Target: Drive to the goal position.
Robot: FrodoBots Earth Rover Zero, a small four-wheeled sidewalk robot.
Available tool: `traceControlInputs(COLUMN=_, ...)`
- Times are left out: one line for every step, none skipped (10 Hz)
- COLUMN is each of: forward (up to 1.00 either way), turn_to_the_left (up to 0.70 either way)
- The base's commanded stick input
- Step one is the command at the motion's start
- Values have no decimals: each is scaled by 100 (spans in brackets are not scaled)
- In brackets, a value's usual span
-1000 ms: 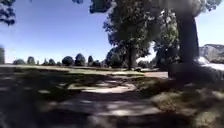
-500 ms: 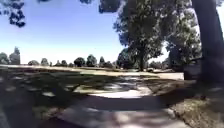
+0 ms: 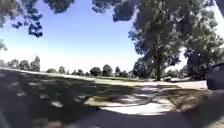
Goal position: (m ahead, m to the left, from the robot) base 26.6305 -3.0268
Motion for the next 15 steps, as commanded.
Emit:
traceControlInputs(forward=70, turn_to_the_left=-27)
traceControlInputs(forward=70, turn_to_the_left=-35)
traceControlInputs(forward=70, turn_to_the_left=-35)
traceControlInputs(forward=70, turn_to_the_left=-35)
traceControlInputs(forward=70, turn_to_the_left=-35)
traceControlInputs(forward=70, turn_to_the_left=-35)
traceControlInputs(forward=70, turn_to_the_left=-33)
traceControlInputs(forward=70, turn_to_the_left=-6)
traceControlInputs(forward=70, turn_to_the_left=-31)
traceControlInputs(forward=70, turn_to_the_left=-35)
traceControlInputs(forward=70, turn_to_the_left=-35)
traceControlInputs(forward=70, turn_to_the_left=-35)
traceControlInputs(forward=70, turn_to_the_left=-35)
traceControlInputs(forward=70, turn_to_the_left=-35)
traceControlInputs(forward=70, turn_to_the_left=-35)
